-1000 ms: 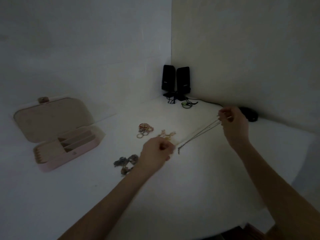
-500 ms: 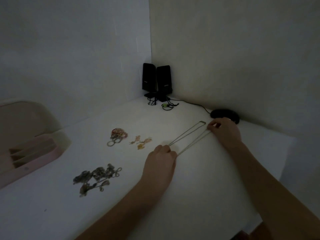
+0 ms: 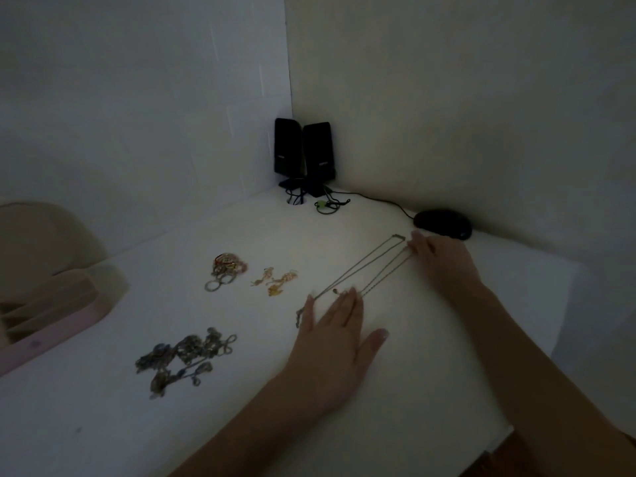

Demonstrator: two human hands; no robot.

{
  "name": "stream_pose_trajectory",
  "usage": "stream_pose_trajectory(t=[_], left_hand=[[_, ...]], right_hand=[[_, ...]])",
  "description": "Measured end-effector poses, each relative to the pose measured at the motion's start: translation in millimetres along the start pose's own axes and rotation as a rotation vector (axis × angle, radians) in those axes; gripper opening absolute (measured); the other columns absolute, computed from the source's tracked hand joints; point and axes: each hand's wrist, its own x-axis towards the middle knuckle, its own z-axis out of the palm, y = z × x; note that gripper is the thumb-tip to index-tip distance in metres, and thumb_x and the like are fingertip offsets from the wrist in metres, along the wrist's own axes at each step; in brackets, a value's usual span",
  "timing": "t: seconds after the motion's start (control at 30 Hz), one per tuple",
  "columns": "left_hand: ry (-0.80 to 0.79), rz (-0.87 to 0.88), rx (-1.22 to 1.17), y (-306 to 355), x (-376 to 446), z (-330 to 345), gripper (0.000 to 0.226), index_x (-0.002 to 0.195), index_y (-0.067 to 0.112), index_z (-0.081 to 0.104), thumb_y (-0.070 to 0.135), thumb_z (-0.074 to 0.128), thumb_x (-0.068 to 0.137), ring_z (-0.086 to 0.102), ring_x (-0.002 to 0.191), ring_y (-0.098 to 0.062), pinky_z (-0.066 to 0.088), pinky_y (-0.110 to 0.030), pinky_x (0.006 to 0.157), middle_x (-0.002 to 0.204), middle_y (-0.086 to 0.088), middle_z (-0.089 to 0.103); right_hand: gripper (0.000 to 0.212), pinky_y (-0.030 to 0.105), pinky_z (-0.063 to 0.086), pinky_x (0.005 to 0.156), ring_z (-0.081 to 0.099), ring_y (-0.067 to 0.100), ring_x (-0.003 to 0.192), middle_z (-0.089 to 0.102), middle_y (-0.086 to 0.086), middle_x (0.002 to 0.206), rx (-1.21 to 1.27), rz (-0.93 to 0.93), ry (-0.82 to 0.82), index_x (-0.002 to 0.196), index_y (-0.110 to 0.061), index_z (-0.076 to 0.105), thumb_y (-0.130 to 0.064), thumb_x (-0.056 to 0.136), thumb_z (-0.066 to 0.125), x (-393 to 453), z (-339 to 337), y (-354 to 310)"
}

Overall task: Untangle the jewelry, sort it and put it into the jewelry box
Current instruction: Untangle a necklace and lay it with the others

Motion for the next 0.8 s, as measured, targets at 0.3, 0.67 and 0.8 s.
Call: stream_pose_trajectory(t=[0.3, 0.67, 0.8], left_hand=[[-0.057, -0.085, -0.001, -2, 5, 4, 0.093, 0.15, 0.021, -0.008, 0.07, -0.013, 0.071, -0.016, 0.142, -0.004, -0.019, -0.045, 0.114, 0.158, 0.007, -0.011], [0.047, -0.019, -0.17, -9, -4, -3, 0.076, 0.15, 0.017, -0.006, 0.06, 0.005, 0.088, -0.022, 0.138, -0.003, -0.016, -0.025, 0.112, 0.158, 0.003, -0.012], [0.11, -0.046, -0.144, -35, -29, -23, 0.057, 0.15, 0.013, 0.001, 0.036, 0.02, 0.102, -0.01, 0.145, -0.01, -0.008, -0.022, 0.113, 0.159, 0.0, -0.006]], right_hand=[[0.045, 0.032, 0.039, 0.064, 0.056, 0.027, 0.074, 0.058, 0.014, 0.08, -0.027, -0.084, -0.022, 0.083, -0.002, 0.059, -0.037, 0.101, 0.036, -2, 5, -1], [0.029, 0.032, 0.044, 0.067, 0.058, 0.027, 0.077, 0.064, 0.013, 0.087, -0.106, -0.167, 0.148, 0.1, -0.009, 0.064, -0.025, 0.099, 0.04, -16, 1, -15], [0.021, 0.035, 0.045, 0.078, 0.059, 0.023, 0.086, 0.067, 0.006, 0.092, 0.013, -0.286, 0.127, 0.099, -0.014, 0.066, -0.022, 0.098, 0.046, -50, 8, -55]])
